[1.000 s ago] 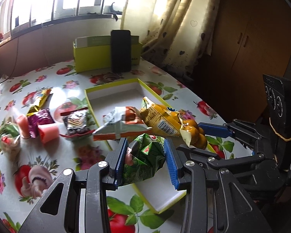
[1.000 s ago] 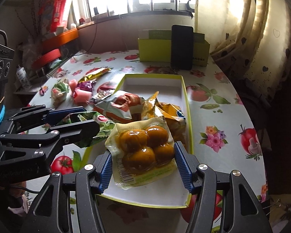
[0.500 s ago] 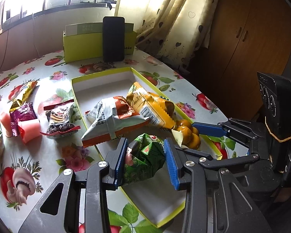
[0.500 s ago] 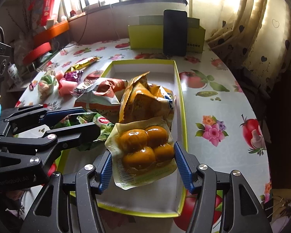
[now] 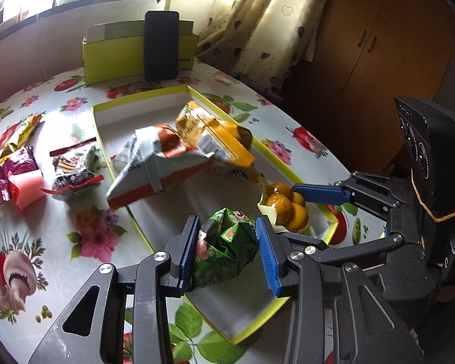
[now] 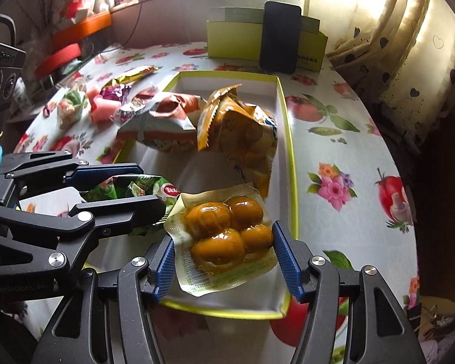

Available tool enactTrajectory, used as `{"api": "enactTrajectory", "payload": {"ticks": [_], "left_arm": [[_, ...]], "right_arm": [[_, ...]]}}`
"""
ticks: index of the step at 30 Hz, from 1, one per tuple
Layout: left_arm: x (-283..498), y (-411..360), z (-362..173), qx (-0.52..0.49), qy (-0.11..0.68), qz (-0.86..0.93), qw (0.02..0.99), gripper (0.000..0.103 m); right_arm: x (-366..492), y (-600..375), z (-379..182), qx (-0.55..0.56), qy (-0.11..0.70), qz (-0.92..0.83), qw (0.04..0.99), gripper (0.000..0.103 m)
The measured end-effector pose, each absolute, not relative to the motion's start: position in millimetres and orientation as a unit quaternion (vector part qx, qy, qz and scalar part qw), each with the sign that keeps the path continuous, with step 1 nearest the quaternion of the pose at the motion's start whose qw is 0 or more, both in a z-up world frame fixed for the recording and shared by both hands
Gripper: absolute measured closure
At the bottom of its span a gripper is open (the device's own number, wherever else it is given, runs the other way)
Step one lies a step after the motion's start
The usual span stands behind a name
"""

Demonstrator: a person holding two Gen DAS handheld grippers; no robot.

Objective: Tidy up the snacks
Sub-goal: 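Carry the green bag and the cake pack over the tray with both tools, then lower the green bag and cake pack into the tray and open both tools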

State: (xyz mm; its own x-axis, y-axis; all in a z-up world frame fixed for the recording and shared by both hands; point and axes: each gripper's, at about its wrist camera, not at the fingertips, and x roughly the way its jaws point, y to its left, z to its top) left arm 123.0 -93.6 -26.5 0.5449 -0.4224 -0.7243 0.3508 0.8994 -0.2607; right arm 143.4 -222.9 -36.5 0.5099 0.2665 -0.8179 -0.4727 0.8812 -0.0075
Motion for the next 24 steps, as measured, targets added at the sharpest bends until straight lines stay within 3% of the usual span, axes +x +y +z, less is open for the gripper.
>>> {"api": "enactTrajectory", "payload": {"ticks": [24], "left_arm": [[90, -73, 3, -0.06, 0.389, -0.206, 0.896, 0.062]], "right_arm": [[114, -229, 9, -0.086, 0.394, 0.229, 0.886, 0.042]]}}
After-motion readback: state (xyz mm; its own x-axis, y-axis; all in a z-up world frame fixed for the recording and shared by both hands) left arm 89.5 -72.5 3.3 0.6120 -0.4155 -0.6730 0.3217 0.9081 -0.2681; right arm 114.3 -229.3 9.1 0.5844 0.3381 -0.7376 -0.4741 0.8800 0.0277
